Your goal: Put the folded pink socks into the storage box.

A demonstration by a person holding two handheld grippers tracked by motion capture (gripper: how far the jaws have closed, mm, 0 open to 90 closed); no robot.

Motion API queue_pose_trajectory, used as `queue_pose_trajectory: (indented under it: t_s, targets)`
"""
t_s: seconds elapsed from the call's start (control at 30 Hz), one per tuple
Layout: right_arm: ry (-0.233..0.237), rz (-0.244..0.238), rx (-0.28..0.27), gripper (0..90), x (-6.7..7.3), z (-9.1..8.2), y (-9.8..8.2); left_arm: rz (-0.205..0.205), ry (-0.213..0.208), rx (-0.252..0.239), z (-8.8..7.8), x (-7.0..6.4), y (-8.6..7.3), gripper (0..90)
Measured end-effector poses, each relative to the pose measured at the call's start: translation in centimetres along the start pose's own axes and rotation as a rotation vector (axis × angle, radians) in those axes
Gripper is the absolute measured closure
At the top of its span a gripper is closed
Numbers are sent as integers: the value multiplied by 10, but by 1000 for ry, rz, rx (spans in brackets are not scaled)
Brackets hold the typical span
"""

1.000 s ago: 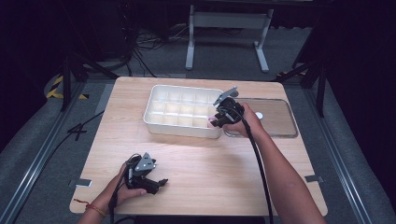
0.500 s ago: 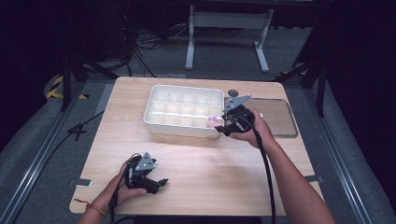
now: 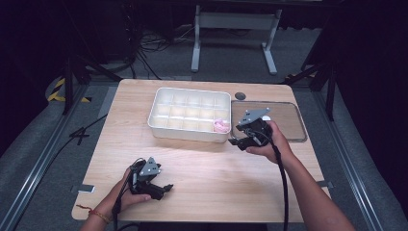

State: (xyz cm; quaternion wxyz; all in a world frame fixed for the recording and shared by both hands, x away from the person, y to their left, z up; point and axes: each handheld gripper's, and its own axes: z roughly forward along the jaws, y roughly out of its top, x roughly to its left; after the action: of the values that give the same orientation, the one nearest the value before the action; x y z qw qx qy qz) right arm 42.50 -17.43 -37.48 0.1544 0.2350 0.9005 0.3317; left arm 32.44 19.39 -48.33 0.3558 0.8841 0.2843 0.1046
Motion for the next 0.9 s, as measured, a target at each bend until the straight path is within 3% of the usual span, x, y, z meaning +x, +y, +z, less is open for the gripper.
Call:
queue_pose_trajectory:
  t_s: [0.13, 0.4, 0.9]
  targets:
    - [-35, -18, -2, 400, 3, -2, -5, -1, -1, 0, 0, 0, 0, 127]
    - [-48, -27, 12, 398, 6, -8, -18, 0, 0, 0, 0, 0, 0, 128]
    - [-83, 11, 70, 380, 6, -13, -51, -3, 3, -3, 0, 0, 0, 128]
